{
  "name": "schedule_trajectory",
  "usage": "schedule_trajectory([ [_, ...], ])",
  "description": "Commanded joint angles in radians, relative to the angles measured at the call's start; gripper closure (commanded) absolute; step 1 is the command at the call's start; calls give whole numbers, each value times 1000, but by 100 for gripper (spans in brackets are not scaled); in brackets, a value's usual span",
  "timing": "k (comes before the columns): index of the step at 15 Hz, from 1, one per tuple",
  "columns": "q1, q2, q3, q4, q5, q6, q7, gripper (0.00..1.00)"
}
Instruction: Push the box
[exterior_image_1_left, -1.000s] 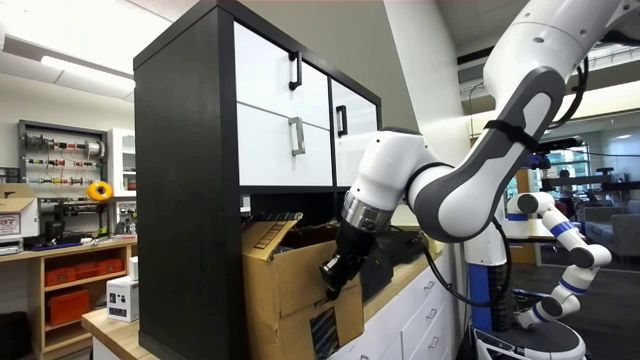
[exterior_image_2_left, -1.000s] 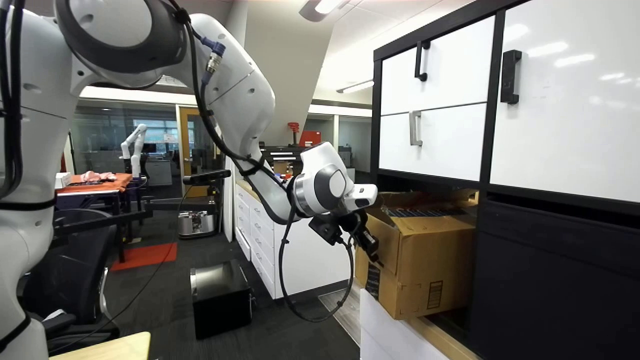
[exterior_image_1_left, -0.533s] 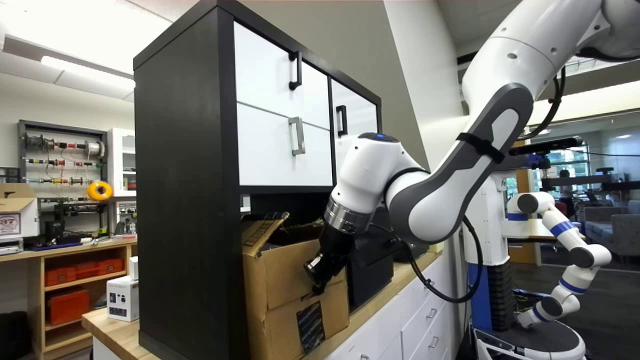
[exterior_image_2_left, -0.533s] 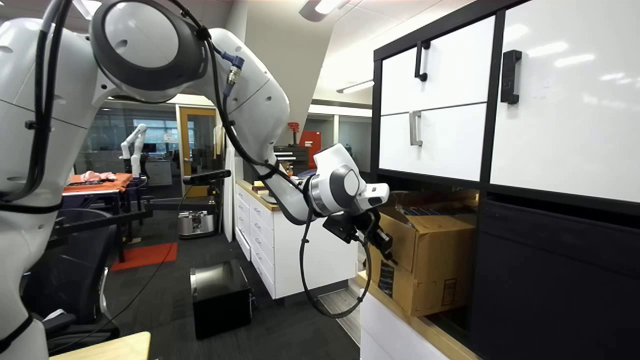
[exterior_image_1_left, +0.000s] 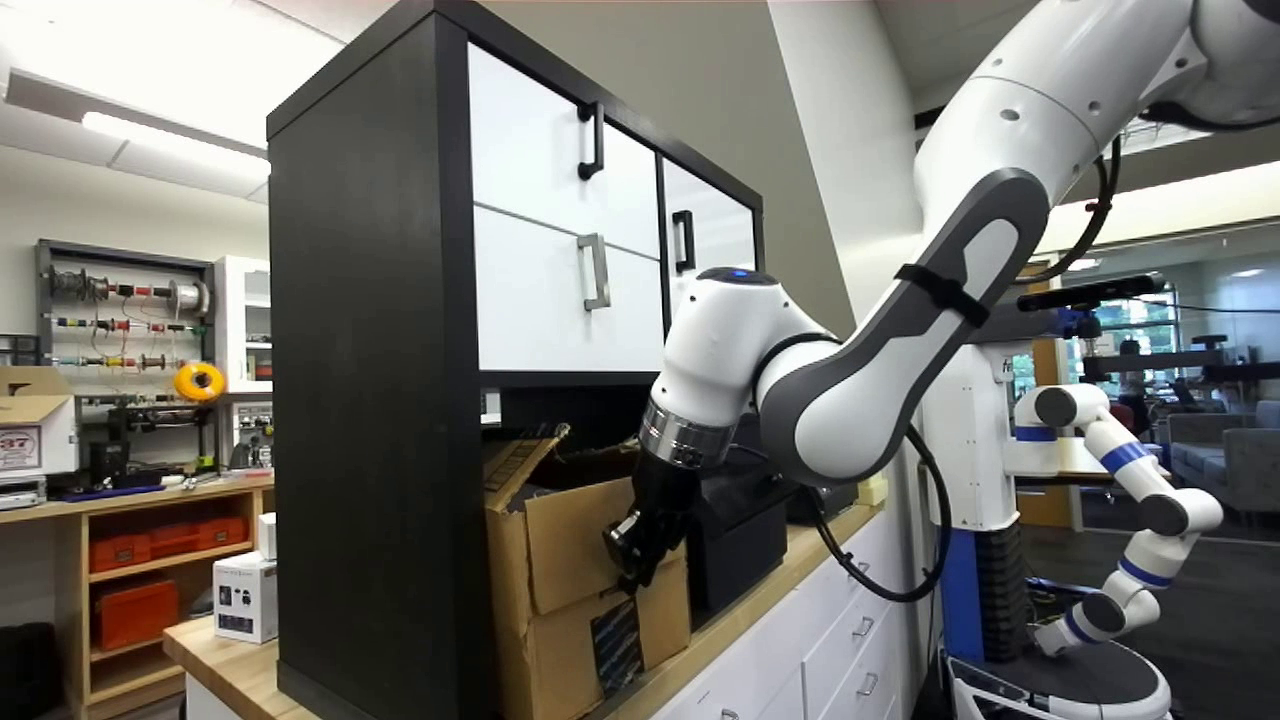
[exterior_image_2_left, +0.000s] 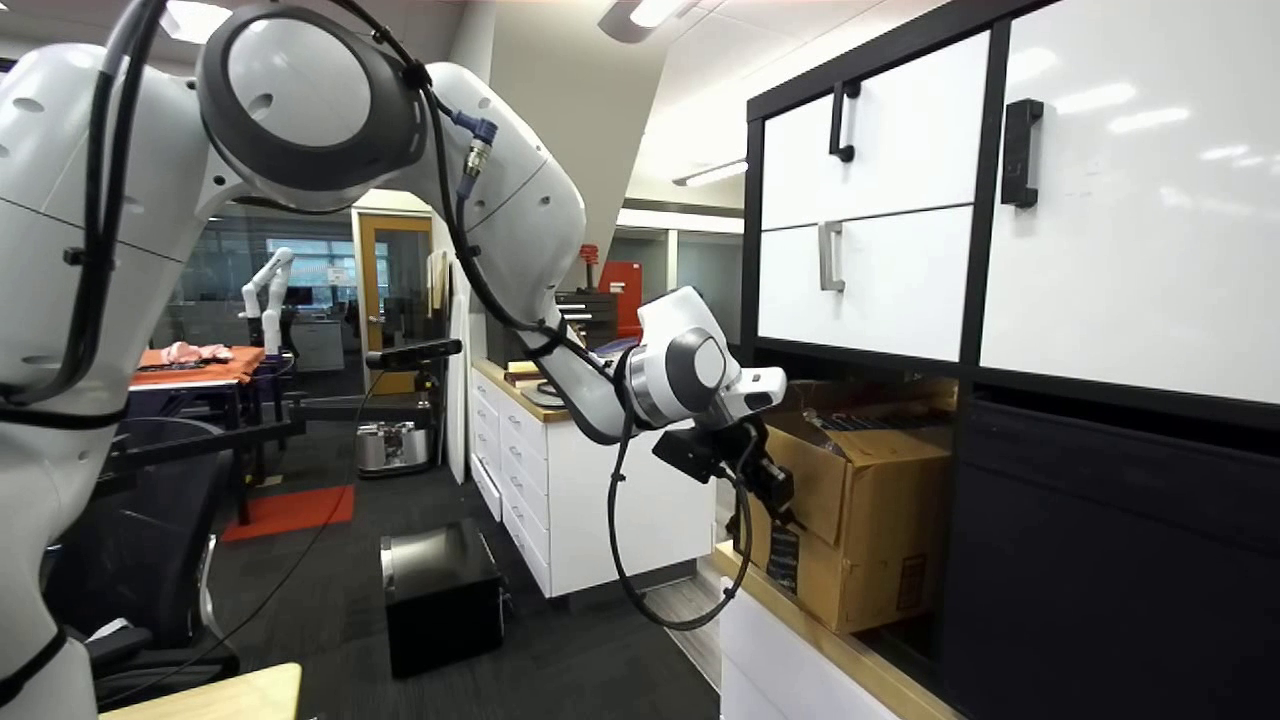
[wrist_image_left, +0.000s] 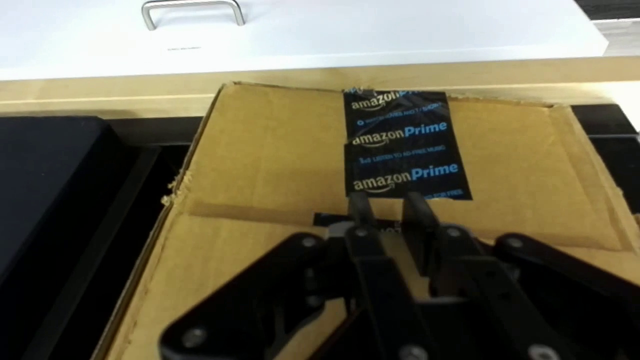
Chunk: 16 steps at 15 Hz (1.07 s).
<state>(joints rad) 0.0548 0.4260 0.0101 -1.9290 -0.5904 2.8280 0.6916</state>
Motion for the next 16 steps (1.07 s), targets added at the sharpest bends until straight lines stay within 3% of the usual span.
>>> schedule_trajectory([
  [1,39,-103,-2,-99,167,-43,-159,46],
  [4,82,-199,-14,-163,267,-131,-245,27],
  [8,116,-348,5,-233,278,-309,-235,3],
  [14,120,-543,107,-305,326,-599,-222,0],
  [15,98,-460,105,-251,289,-526,-219,0],
  [16,98,-486,120,-261,302,-562,-219,0],
])
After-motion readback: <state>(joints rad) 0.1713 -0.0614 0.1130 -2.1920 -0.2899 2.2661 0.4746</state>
